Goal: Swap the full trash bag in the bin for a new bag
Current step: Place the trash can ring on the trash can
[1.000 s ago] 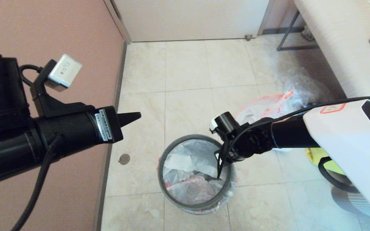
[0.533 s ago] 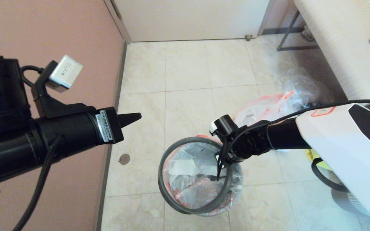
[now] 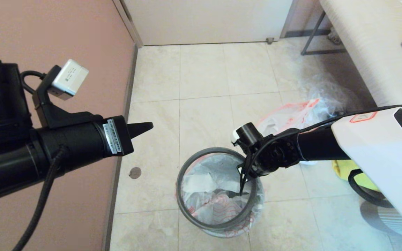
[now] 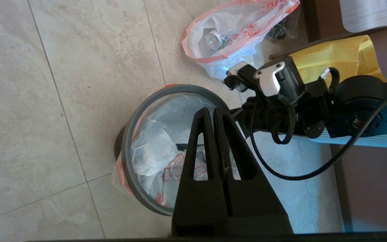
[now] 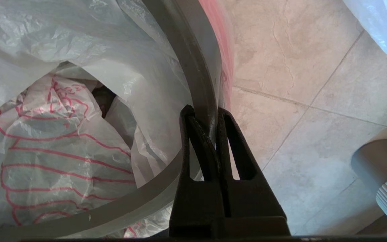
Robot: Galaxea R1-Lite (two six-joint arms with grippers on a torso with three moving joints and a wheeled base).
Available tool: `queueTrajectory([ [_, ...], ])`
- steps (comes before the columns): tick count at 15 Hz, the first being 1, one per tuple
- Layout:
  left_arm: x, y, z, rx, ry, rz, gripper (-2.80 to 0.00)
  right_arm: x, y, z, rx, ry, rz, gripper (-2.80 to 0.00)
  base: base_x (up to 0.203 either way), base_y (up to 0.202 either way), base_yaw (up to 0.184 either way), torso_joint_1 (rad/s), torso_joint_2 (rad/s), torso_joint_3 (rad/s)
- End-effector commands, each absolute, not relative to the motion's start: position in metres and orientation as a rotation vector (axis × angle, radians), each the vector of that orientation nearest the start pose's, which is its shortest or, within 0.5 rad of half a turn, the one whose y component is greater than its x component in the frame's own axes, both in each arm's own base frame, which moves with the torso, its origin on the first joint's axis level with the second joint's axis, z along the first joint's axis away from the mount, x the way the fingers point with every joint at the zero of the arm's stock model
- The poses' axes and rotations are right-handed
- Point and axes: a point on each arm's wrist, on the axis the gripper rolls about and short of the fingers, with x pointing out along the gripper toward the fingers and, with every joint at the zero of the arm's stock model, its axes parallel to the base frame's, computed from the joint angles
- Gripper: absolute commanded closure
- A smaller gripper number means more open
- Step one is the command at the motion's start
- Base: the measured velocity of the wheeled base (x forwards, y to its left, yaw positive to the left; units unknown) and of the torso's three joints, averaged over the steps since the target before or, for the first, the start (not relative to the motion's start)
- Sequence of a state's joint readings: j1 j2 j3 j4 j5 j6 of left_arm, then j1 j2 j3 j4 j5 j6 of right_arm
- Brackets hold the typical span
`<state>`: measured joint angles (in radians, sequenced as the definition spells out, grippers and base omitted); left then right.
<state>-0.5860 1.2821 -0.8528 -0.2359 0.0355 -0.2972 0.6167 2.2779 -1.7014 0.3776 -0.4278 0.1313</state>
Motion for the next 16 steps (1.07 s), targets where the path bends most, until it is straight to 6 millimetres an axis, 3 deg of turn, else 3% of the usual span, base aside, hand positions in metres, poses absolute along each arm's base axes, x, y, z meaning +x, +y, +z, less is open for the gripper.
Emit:
queueTrajectory([
  [1,0.172,-0.113,0.265,-0.232,0.262,-0.514,0.00,0.363,0.247,0.115,-0.357,0.833,0.114,0.00,0.000,0.000,0.000,0.000,0.00,0.000],
  [9,0.173,-0.113,0.264,-0.231,0.267,-0.513,0.00,0.372,0.239,0.107,-0.359,0.842,0.086,0.00,0.000,0.000,0.000,0.000,0.00,0.000],
  [16,0.172,-0.112,0.264,-0.232,0.263,-0.514,0.00,0.363,0.245,0.117,-0.369,0.808,0.079,0.00,0.000,0.000,0.000,0.000,0.00,0.000],
])
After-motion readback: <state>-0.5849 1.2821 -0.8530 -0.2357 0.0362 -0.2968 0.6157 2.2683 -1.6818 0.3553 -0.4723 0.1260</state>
